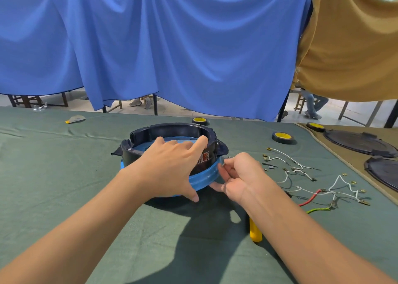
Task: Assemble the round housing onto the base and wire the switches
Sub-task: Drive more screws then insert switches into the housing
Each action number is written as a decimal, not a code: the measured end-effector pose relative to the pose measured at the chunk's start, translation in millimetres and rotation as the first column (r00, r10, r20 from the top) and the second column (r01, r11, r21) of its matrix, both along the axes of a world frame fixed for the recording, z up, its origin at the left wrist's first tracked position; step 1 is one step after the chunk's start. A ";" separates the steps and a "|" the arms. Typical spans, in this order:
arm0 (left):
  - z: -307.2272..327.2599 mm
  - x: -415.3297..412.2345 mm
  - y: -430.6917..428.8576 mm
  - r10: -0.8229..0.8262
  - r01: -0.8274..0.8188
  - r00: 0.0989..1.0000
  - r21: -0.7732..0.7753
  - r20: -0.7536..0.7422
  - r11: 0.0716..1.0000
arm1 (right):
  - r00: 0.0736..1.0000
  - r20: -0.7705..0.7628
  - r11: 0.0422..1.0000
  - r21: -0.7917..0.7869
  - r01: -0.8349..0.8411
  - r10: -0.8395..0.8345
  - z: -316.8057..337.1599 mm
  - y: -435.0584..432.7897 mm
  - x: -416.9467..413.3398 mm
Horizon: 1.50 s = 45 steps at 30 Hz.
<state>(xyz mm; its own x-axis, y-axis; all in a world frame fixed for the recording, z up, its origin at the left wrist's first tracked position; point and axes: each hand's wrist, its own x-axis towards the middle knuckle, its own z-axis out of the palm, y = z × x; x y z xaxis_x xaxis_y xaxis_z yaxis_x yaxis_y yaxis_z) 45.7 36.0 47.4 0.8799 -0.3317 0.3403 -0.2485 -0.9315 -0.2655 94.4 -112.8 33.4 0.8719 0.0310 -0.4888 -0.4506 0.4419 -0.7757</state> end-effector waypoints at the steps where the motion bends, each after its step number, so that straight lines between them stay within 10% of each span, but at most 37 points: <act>1: -1.7 -0.2 -2.9 0.015 -0.016 1.000 0.017 0.024 1.000 | 1.000 0.005 1.000 -0.004 0.004 -0.004 1.5 -0.6 0.3; 12: -19.9 -1.7 -23.5 0.126 -0.155 0.932 0.059 0.340 0.986 | 0.998 0.046 0.998 0.056 0.030 -0.033 16.3 -8.2 -0.9; 25: 31.6 -10.3 -26.8 0.233 -0.141 0.876 -0.238 0.422 0.961 | 0.943 0.334 0.942 0.314 -0.118 0.007 62.5 -17.4 -17.3; 45: 18.6 -9.6 -31.5 0.201 -0.031 0.885 -0.376 0.420 0.926 | 1.000 -0.009 0.972 0.236 0.019 -0.017 31.3 -6.2 -4.3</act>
